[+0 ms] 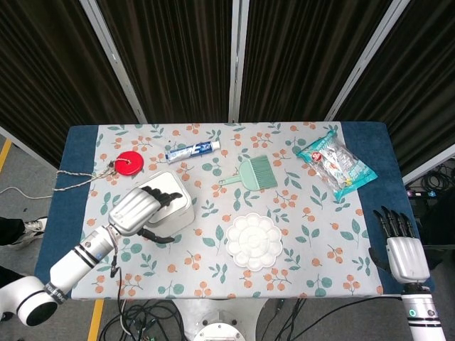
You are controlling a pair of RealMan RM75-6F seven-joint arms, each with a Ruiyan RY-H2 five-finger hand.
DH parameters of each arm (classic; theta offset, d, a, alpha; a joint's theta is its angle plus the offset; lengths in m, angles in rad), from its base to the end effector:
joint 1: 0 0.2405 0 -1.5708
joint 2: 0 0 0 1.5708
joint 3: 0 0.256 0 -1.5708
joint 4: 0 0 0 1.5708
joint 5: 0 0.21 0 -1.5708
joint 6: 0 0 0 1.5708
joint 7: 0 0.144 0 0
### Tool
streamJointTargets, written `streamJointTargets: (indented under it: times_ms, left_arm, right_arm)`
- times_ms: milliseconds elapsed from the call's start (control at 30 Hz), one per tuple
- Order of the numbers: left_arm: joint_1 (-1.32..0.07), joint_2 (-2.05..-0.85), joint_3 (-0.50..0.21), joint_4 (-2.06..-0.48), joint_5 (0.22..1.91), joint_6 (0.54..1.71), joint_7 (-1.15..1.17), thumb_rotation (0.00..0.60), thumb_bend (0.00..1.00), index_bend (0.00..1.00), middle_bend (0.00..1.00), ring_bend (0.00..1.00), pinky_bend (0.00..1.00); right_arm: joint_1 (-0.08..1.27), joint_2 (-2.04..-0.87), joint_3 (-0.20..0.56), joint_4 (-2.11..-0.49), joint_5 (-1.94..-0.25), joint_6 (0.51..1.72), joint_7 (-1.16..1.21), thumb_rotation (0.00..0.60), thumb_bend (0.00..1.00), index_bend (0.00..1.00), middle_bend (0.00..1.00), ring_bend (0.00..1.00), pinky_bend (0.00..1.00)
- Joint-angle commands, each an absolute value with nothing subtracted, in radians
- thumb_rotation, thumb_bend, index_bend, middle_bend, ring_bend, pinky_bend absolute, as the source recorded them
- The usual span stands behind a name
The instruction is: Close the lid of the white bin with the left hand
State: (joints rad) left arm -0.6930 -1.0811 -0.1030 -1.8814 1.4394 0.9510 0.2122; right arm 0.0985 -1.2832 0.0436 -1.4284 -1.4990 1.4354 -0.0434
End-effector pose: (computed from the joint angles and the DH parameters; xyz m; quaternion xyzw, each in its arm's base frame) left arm -0.1283 0.2948 0.0866 -0.8118 -0.2816 -0.3791 0.3435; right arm -0.3320 -0.1856 0.1150 0.6159 -0.3827 0.3573 0.5887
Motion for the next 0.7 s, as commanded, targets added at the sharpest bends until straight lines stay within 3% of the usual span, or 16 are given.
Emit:
streamJointTargets:
  times_ms: [33, 467, 700]
  left_arm:
    - [-0.694, -1.09, -0.098, -1.875, 1.44, 0.951, 0.223, 0.254, 0.02, 0.19, 0.37, 0.35, 0.43]
    - [-0.696, -1.114, -0.095, -1.863, 1.438, 0.965, 0.242, 0.257, 0.02, 0.19, 0.37, 0.35, 0.43]
    - [-0.621, -1.039, -0.146, -1.923, 1.461, 1.157, 0.241, 0.255, 0.02, 0.19, 0.36, 0.35, 0.43]
  right_arm:
    - [0.098, -1.284, 0.043, -1.427, -1.499, 1.435, -0.042, 0.6, 0.25, 0.0, 0.0, 0.0, 0.0]
    - [0.097, -1.286, 0.043, -1.419, -1.495, 1.434, -0.033, 0.6, 0.25, 0.0, 0.0, 0.0, 0.0]
    - [0.097, -1.286, 0.044, -1.415, -1.494, 1.433, -0.025, 0.6, 0.25, 0.0, 0.0, 0.0, 0.0]
